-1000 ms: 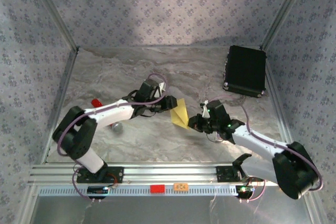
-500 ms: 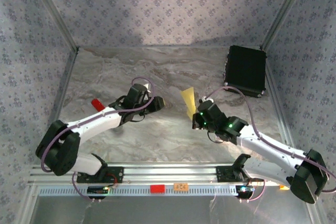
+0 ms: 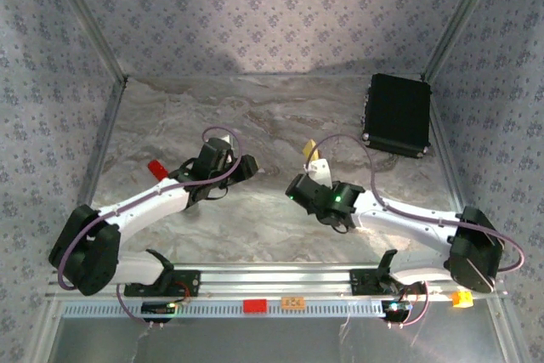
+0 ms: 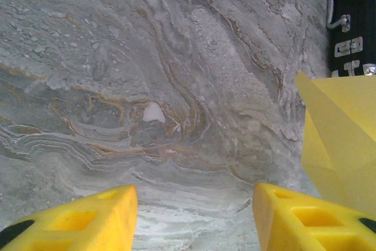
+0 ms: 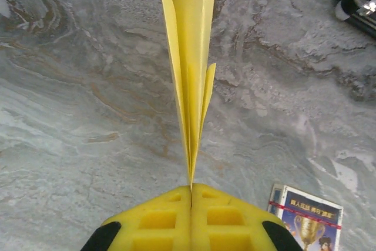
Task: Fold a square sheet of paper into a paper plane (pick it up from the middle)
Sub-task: Turn over the paper at the center of the table.
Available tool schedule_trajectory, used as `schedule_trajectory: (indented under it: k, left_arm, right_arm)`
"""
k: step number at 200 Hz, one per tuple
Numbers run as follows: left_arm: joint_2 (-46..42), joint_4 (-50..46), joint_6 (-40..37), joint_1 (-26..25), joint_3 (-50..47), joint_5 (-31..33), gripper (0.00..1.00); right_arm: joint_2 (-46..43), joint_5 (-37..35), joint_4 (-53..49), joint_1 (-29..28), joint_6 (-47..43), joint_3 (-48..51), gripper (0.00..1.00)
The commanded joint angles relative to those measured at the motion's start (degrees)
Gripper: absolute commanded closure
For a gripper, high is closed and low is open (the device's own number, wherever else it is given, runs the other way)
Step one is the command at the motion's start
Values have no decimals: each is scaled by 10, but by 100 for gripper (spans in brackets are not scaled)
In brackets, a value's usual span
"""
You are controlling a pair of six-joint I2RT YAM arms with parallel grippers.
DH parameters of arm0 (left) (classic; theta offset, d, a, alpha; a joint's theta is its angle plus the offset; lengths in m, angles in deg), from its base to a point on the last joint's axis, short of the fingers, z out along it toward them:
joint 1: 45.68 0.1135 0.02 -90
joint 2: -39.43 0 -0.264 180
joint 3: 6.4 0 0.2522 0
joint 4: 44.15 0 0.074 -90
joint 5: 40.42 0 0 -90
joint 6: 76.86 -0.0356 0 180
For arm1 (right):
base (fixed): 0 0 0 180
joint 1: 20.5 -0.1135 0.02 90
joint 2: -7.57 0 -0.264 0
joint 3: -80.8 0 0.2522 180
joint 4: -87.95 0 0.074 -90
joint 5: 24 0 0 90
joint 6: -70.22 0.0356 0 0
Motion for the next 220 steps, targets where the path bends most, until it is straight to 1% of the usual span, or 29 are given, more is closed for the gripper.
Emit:
schedule_trajectory:
  k: [1, 33, 59, 72, 92, 113, 130, 144, 151, 174, 190, 204, 211, 220]
  left_arm:
    - [-22, -10, 4, 3, -7, 14, 46]
    - [-34, -16, 6, 7, -13, 25, 46]
    - [-47, -27, 7, 13, -17, 35, 45]
    - [-54, -30, 10, 14, -21, 43, 45]
    - [-65, -38, 16, 19, -26, 54, 44]
    - [-79, -46, 24, 22, -35, 68, 44]
    - [-89, -55, 30, 24, -40, 81, 43]
    - [-95, -67, 32, 26, -42, 89, 43]
    - [-96, -70, 32, 27, -42, 90, 43]
    - [-99, -72, 32, 28, -41, 87, 42]
    - [-96, -70, 32, 28, -42, 83, 42]
    - [-90, -66, 33, 28, -40, 76, 42]
    - [-87, -60, 31, 28, -40, 70, 43]
    - [-80, -53, 29, 28, -38, 59, 43]
  right_arm:
    - [21, -55, -42, -9, 0, -23, 95]
    - [56, -57, -45, -15, -12, -37, 95]
    - [99, -44, -50, -25, -14, -57, 95]
    - [124, -12, -40, -32, -56, -67, 95]
    - [164, 45, -22, -44, -89, -84, 93]
    - [200, 103, -6, -52, -101, -99, 91]
    - [211, 150, 20, -51, -109, -97, 87]
    - [200, 182, 44, -50, -109, -89, 83]
    - [187, 201, 77, -47, -108, -78, 79]
    - [130, 256, 140, -14, -90, -30, 68]
    - [85, 291, 179, 18, -80, 9, 66]
    - [49, 339, 224, 55, -73, 48, 65]
    - [35, 367, 249, 76, -71, 67, 66]
    - [19, 405, 284, 105, -50, 96, 70]
